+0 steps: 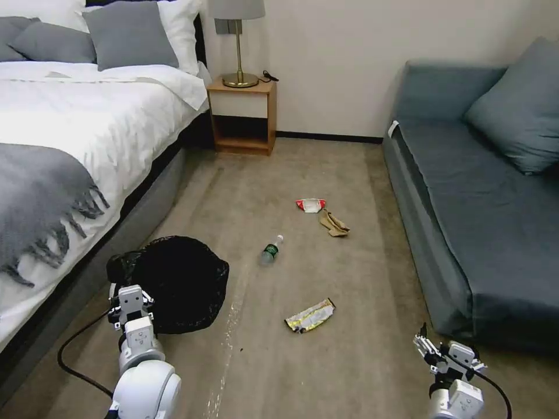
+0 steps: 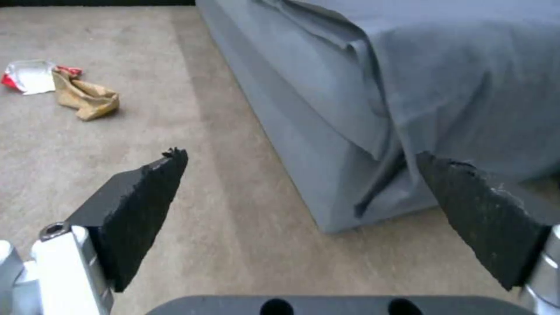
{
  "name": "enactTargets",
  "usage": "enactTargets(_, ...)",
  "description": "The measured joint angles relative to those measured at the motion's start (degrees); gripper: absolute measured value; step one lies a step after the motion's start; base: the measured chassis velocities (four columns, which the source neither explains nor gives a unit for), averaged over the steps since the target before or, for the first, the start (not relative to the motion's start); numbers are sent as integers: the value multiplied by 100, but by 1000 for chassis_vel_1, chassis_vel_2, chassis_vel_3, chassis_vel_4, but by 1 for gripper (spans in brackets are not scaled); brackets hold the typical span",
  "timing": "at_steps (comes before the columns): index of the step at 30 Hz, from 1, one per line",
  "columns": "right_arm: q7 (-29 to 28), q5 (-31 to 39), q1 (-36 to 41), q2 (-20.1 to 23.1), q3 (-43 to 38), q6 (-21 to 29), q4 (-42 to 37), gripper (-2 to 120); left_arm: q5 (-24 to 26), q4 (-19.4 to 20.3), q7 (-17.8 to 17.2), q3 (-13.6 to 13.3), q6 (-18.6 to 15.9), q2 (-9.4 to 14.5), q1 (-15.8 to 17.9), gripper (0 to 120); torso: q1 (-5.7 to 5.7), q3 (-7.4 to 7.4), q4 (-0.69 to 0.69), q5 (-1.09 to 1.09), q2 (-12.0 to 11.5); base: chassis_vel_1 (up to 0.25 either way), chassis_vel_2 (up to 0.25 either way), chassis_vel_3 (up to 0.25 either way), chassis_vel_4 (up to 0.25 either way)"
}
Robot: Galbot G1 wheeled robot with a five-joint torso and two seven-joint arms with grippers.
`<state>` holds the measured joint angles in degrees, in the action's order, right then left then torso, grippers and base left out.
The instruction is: Pick up the trash bin, then pick up the garbage on the floor and place it into the trash bin.
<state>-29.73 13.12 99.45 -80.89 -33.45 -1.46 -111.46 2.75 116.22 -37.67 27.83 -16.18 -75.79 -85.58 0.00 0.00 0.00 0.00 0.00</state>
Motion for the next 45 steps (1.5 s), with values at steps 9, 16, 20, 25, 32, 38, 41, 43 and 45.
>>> enactTargets(9, -13, -71, -4, -16, 5, 0, 34, 100, 43, -29, -4, 0, 0, 16, 31, 3, 0, 0, 0, 0, 0, -119, 117, 117, -124)
enactTargets(16, -19, -113, -27, -45, 19, 1, 112, 100, 75, -85, -3, 0, 9, 45, 65, 3, 0, 0, 0, 0, 0, -115, 112, 110, -111)
enactTargets(20, -19, -124, -44, -57, 27, -9, 150, 100, 85, -119, -2, 0, 17, 53, 77, 3, 0, 0, 0, 0, 0, -99, 111, 96, -111)
enactTargets(25, -20, -135, -73, -74, 38, -25, 201, 100, 113, -157, 1, 4, 21, 86, 123, 3, 0, 0, 0, 0, 0, -105, 107, 97, -124)
enactTargets(32, -14, -193, -96, -91, 44, -75, 258, 100, 158, -205, 3, 6, 21, 112, 164, 3, 0, 0, 0, -1, 0, -103, 107, 112, -114)
enactTargets(38, -9, -289, -77, -129, 42, -127, 296, 100, 202, -275, 17, -29, 26, 121, 236, 3, 1, 1, 0, 0, 0, -107, 99, 90, -104)
enactTargets(41, -8, -368, -57, -139, 37, -147, 319, 100, 225, -315, 32, -44, 34, 128, 273, 3, 1, 0, 0, 0, 0, -48, 47, 50, -58)
enactTargets(43, -9, -392, -49, -143, 36, -147, 323, 100, 237, -335, 38, -49, 40, 133, 289, 3, 1, 0, 0, 0, 0, 0, 0, 0, 0)
enactTargets(45, -9, -439, -30, -154, 31, -142, 327, 100, 263, -386, 64, -52, 59, 143, 326, 3, 0, 0, 0, 0, 0, 0, 0, 0, 0)
